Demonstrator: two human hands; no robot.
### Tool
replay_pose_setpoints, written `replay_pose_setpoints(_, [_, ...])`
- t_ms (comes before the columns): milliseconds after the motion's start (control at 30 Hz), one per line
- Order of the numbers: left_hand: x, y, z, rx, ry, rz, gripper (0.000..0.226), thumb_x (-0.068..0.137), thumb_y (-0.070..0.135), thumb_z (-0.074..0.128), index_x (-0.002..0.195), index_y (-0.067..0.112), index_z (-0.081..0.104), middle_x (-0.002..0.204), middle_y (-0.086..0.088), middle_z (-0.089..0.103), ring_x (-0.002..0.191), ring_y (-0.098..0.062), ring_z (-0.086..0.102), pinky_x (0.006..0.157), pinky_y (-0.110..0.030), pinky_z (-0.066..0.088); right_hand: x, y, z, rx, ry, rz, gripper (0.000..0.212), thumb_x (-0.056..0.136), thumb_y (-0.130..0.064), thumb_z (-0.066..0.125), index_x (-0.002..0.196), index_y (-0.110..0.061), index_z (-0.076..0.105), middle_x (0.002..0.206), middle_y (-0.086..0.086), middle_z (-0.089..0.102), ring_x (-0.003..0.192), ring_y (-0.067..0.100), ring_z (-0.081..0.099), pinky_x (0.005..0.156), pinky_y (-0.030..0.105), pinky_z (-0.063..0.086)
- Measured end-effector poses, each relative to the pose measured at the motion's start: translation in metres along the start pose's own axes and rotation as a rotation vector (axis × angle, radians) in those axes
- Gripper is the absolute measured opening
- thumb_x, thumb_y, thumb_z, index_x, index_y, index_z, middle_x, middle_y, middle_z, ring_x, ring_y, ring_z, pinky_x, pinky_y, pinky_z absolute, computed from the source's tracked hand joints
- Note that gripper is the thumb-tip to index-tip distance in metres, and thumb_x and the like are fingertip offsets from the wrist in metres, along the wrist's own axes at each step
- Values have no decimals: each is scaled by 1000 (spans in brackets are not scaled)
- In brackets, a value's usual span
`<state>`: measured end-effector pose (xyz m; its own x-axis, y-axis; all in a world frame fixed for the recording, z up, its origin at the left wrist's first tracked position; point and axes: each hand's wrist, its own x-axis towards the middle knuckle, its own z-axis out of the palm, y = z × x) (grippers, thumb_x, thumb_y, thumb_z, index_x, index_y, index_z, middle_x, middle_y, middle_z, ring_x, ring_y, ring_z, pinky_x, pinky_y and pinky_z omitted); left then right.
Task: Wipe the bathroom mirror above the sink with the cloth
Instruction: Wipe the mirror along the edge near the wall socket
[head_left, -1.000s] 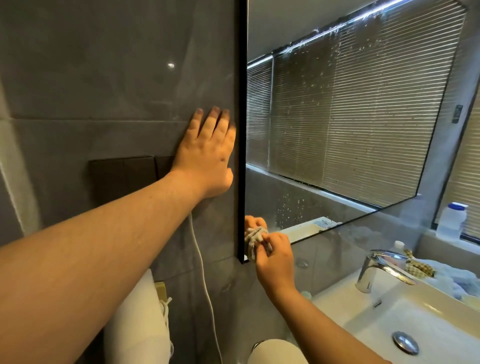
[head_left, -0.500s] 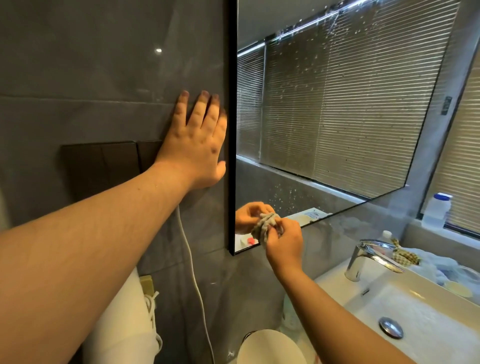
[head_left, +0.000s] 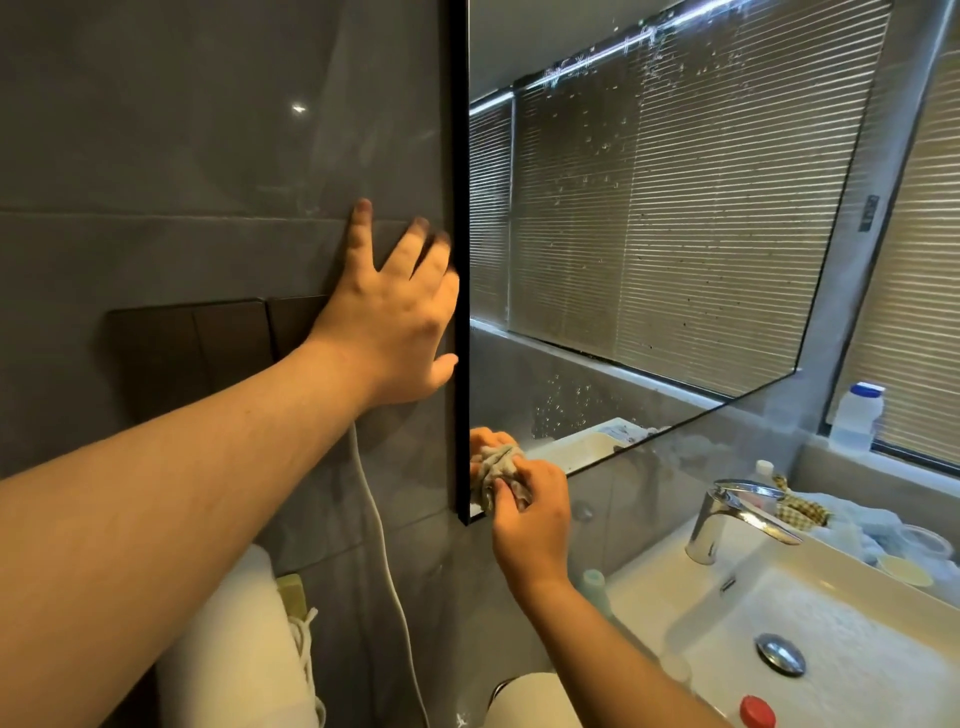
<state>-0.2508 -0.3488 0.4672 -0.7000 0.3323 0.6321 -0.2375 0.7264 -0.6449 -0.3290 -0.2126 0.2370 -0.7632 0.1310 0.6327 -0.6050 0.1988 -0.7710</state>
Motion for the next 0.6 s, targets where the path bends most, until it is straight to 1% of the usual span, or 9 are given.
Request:
replay_pose_setpoints(33, [-1, 0, -1, 10, -15, 8, 84, 77, 66, 46, 138, 8, 45, 151, -17, 32, 144, -36, 21, 106, -75, 7, 2, 1, 0, 12, 20, 9, 26, 84, 1, 70, 100, -18, 66, 100, -12, 52, 99, -2, 53, 86, 2, 36])
replay_pose_setpoints(100, [-2, 2, 0, 13, -65, -3, 92, 77, 73, 39, 144, 9, 35, 156, -16, 24, 146, -35, 14, 107, -74, 3, 10, 4, -1, 20, 86, 47, 24, 84, 2, 69, 100, -16, 67, 100, -6, 54, 97, -5, 53, 84, 1, 36])
replay_pose_setpoints(200, [-2, 13, 1, 28, -139, -16, 109, 76, 82, 34, 151, 6, 14, 160, -16, 8, 147, -38, 1, 110, -70, -2, 30, 13, -5, 0, 176, 122, 23, 86, 0, 68, 107, -11, 70, 104, 1, 56, 93, 3, 54, 82, 0, 36])
replay_pose_setpoints(267, [-3, 19, 4, 37, -150, -28, 112, 76, 82, 36, 151, 2, 9, 160, -18, 3, 147, -39, -3, 110, -69, -2, 46, 17, -11, 0, 223, 187, 27, 89, -4, 67, 115, -11, 70, 110, 2, 56, 94, 7, 52, 82, 0, 35])
replay_pose_setpoints(300, [-4, 20, 6, 42, -150, -29, 113, 77, 81, 37, 151, 1, 8, 160, -20, 1, 147, -39, -4, 110, -69, -2, 54, 19, -14, -7, 243, 217, 28, 90, -6, 66, 117, -11, 69, 113, 2, 56, 98, 8, 52, 85, 4, 36])
replay_pose_setpoints(367, [-5, 21, 9, 43, -140, -24, 111, 80, 80, 36, 150, -1, 6, 159, -21, -2, 147, -39, -4, 111, -68, -1, 64, 23, -18, -32, 259, 231, 28, 91, -8, 65, 119, -13, 69, 116, 3, 57, 101, 9, 51, 91, 18, 40])
replay_pose_setpoints(433, [-5, 21, 10, 40, -118, -23, 109, 81, 78, 37, 150, -1, 6, 159, -22, -2, 147, -39, -4, 111, -68, -1, 66, 25, -20, -42, 258, 225, 28, 92, -9, 64, 120, -14, 68, 117, 2, 58, 102, 10, 52, 93, 24, 42])
replay_pose_setpoints(500, [-4, 22, 11, 35, -106, -29, 107, 82, 76, 38, 150, -1, 9, 159, -22, 0, 147, -39, -2, 112, -68, -2, 61, 24, -17, -41, 254, 217, 27, 93, -10, 63, 120, -14, 67, 117, 1, 58, 101, 7, 53, 92, 21, 42])
replay_pose_setpoints(600, [-3, 24, 11, 17, -105, -41, 105, 82, 75, 40, 150, -1, 13, 159, -23, 3, 147, -39, 2, 112, -68, -1, 37, 18, -5, -38, 224, 126, 21, 92, -9, 65, 110, -20, 65, 111, -3, 58, 96, -4, 53, 85, 4, 38])
